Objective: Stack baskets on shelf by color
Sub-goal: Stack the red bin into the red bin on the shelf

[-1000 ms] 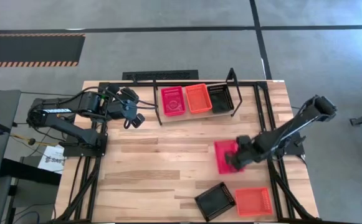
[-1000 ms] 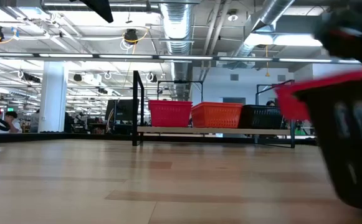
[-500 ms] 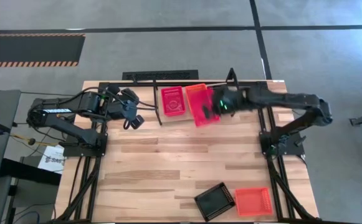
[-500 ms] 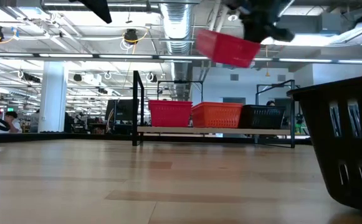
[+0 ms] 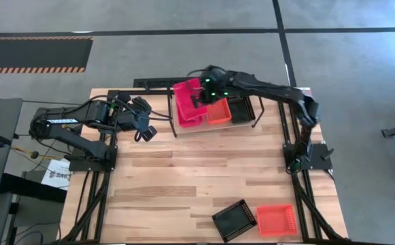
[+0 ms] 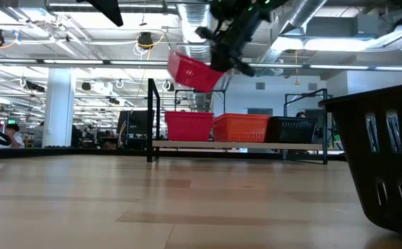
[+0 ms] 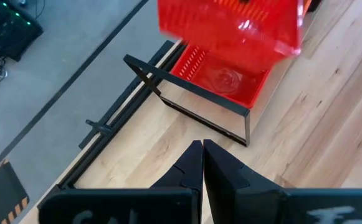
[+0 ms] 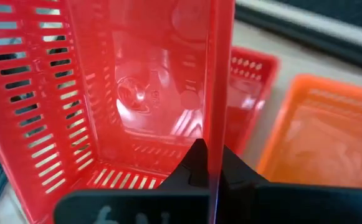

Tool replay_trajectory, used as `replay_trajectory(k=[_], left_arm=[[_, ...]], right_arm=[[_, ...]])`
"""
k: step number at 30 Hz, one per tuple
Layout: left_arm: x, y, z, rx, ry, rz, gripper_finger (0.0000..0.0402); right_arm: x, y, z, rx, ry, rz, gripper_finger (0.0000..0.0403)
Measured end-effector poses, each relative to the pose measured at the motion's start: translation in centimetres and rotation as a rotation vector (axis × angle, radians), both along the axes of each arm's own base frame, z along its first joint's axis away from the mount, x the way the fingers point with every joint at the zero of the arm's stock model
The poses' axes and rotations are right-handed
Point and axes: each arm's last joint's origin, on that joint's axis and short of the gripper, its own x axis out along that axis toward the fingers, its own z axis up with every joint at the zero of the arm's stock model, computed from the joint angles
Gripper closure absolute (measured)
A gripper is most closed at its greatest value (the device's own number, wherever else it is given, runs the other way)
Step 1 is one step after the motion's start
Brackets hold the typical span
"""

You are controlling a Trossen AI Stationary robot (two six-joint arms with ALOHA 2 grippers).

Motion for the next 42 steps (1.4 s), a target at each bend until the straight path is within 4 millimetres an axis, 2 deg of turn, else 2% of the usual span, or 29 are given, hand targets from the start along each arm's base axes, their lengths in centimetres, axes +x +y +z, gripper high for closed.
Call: replay_trajectory(k=[5,9,20,32,42], left_arm=[[-0.1,0.0,0.0,-0.004,0.011,-0.008,0.0401],[-0.1,0.0,-0.1,-0.004,0.024,-0.018,0.0401],[-0.1,0.0,-0.1,-0.003,0.032,-0.021,0.0401],[-0.1,0.0,-0.1,0.003,0.031,-0.019,0.0401],[-0.1,0.0,-0.1,0.003,0.030,-0.018,0.0401]], right_arm=[[2.9,-0.7,-2.2,0.039,0.021,0.033,0.0401],[3.9,-1.1,-3.1,0.063,0.033,0.042,0.0401],[2.1,-1.8,-3.8,0.105,0.198,-0.040,0.0401],[2.2,-1.7,-4.0,0.123,0.191,-0.067,0.0401],[2.8,-0.5,-4.0,0.141,0.186,-0.040,0.0401]])
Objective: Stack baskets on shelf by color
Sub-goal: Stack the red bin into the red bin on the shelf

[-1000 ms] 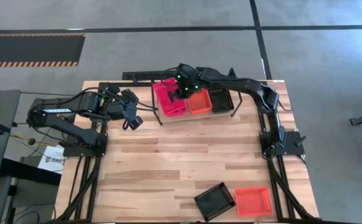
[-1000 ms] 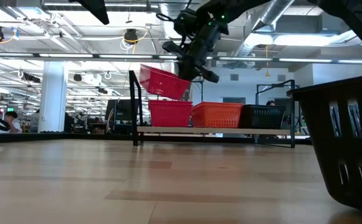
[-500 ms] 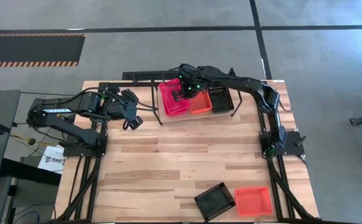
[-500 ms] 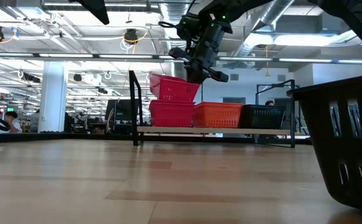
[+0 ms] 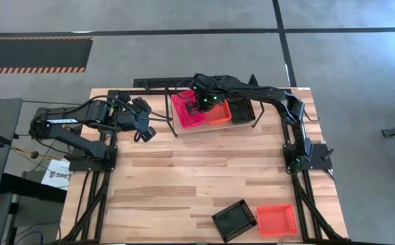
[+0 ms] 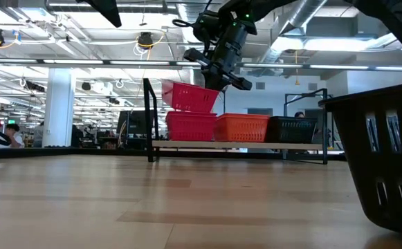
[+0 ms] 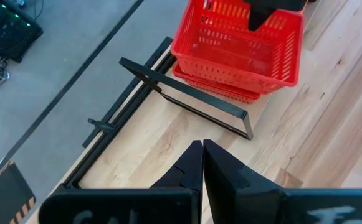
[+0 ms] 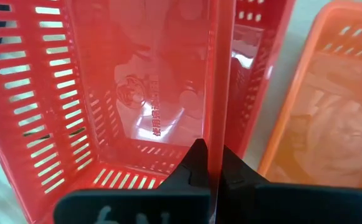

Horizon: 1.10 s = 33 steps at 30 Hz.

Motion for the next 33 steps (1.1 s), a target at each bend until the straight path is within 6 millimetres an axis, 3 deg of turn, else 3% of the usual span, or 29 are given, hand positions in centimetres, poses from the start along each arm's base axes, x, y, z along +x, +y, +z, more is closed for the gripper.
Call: replay_trajectory(k=[18,33], left_arm=[[0.0,0.0,0.0,-0.002,-0.003,0.003,0.0401],[0.0,0.0,0.0,0.006,-0.008,0.013,0.0401]], right_arm=[[-0.7,-1.5,-0.1,-0.011,0.010,-0.052,0.0401],[-0.7,-1.2,-1.1,0.004,0.030,-0.050,0.0401]])
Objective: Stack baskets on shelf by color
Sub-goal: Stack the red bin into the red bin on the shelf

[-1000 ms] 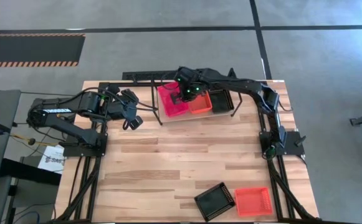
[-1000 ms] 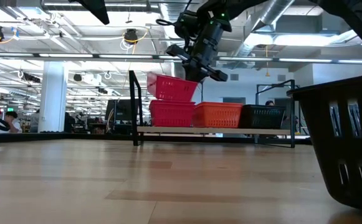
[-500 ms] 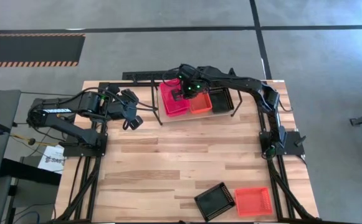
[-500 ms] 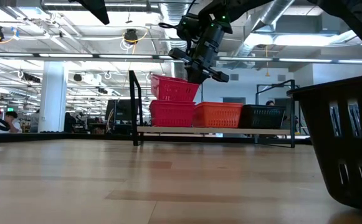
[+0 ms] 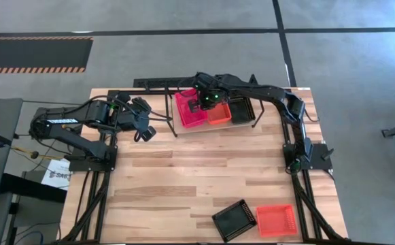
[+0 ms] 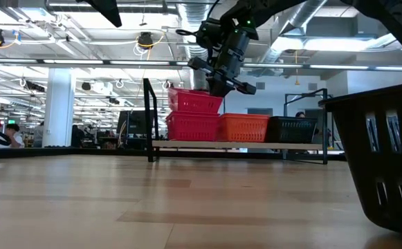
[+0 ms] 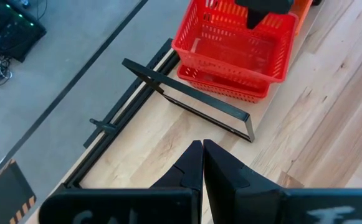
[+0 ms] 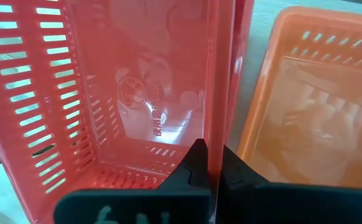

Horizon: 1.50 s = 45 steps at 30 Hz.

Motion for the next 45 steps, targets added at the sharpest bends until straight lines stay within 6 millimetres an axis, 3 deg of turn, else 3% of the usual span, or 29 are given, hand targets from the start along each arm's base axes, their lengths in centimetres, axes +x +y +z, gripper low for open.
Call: replay_trajectory(k=[11,21,30,45], left_arm=[[0.0,0.0,0.0,0.000,0.000,0.000,0.0401],[0.0,0.0,0.0,-0.001,0.000,0.000,0.0401],[0.0,0.0,0.0,-0.001,0.000,0.000,0.0401],[0.0,0.0,0.0,-0.004,0.001,-0.002,0.0401]], right_arm=[[0.2,0.3,-1.1,0.022,-0.012,0.018,0.0397],[0.4,0.3,-0.9,-0.014,-0.031,0.048,0.0322],[0.6,0.3,-0.7,-0.014,-0.059,0.053,0.0282],[0.7,0.2,5.5,-0.091,-0.152,0.132,0.0274]])
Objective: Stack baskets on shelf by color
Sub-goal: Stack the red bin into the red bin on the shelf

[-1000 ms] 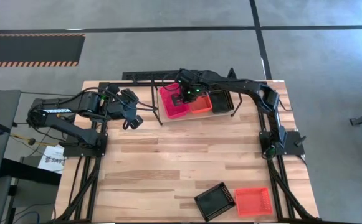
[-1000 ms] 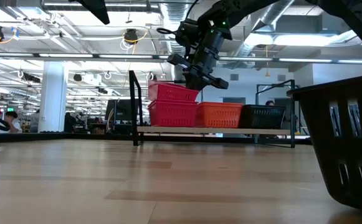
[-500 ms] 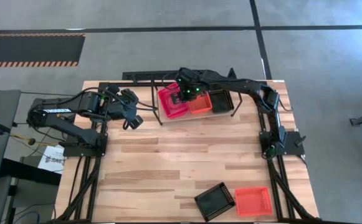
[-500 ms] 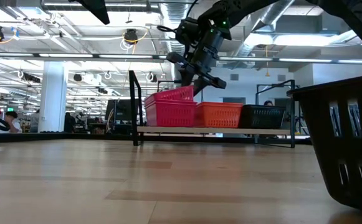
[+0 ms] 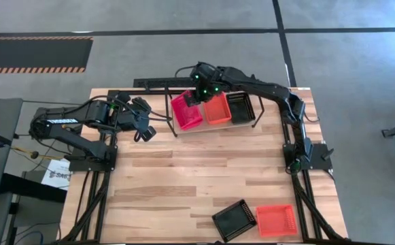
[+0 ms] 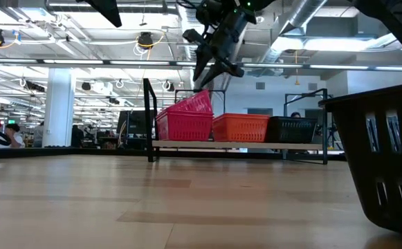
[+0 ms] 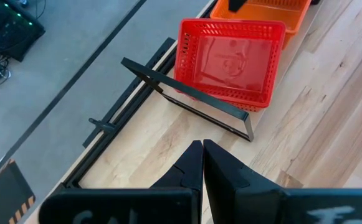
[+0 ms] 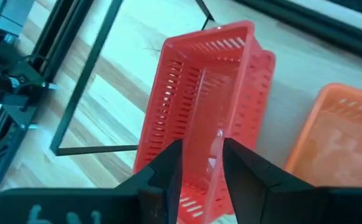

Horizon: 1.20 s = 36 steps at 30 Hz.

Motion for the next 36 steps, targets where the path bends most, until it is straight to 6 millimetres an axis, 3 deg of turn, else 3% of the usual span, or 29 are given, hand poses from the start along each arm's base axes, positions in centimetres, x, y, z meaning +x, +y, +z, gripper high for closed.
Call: replay_trajectory(k=[4,10,19,27,31,36], left_arm=[[0.0,0.0,0.0,0.000,0.000,0.000,0.0401],[0.0,0.0,0.0,0.000,0.000,0.000,0.0401],[0.0,0.0,0.0,-0.013,-0.007,0.005,0.0401],[0.0,0.0,0.0,-0.022,-0.009,0.005,0.0401],[0.0,0.0,0.0,-0.022,-0.009,0.005,0.0401],[0.0,0.0,0.0,-0.022,-0.009,0.005,0.0401]], right_arm=[[-0.3,0.1,0.7,-0.021,0.021,-0.001,0.0276],[0.2,1.3,-0.2,0.001,0.074,0.029,0.0289],[1.9,2.2,-2.7,-0.033,0.131,0.101,0.0394],[1.9,2.0,-3.9,-0.009,0.187,0.096,0.0390],[1.7,2.8,-3.1,-0.009,0.185,0.107,0.0398],[-0.7,6.8,-0.2,0.018,0.296,0.177,0.0387]])
